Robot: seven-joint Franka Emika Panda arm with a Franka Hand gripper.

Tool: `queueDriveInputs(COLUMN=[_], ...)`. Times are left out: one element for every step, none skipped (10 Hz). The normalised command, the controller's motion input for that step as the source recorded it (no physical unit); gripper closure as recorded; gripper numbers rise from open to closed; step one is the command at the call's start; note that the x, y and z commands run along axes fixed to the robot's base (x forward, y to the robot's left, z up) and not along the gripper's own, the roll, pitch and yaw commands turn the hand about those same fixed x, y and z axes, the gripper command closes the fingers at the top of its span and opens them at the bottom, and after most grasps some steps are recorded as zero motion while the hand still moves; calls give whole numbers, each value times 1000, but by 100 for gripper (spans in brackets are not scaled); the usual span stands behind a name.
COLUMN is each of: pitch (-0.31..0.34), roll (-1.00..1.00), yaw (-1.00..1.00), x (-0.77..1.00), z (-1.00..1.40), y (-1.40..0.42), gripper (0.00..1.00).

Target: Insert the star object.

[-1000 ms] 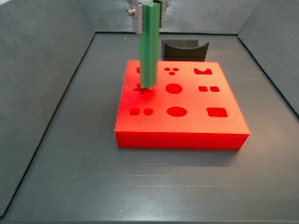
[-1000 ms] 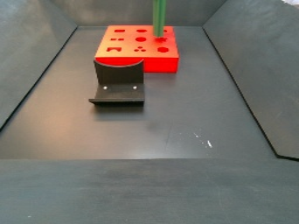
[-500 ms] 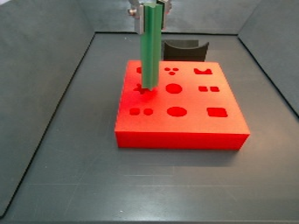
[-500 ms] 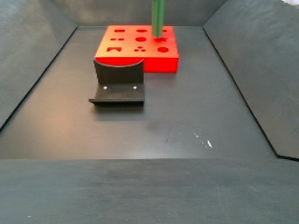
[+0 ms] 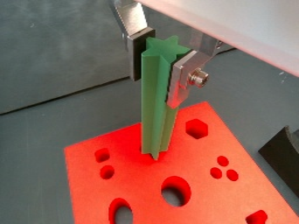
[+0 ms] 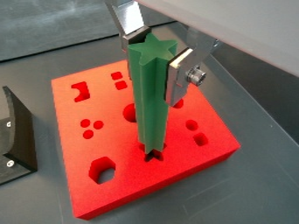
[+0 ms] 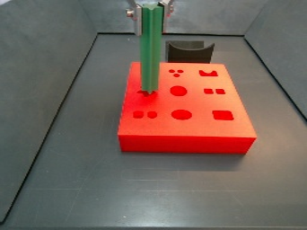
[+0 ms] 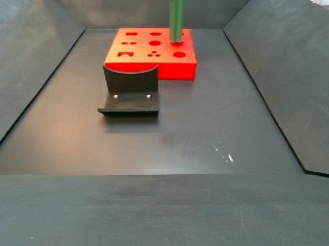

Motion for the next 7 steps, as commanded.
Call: queueDriveInputs(pitch=[0,0,0,0,0,0,7], roll=[0,0,0,33,24,33,43], yaw=[-51,0,0,-91,-106,-120,-126], x=[-60,23,0,-14,0,0,0], z=[0,0,-34,-120,-109,-111,-129], y=[0,0,0,0,0,0,0], gripper=[100,100,100,100,100,100,100])
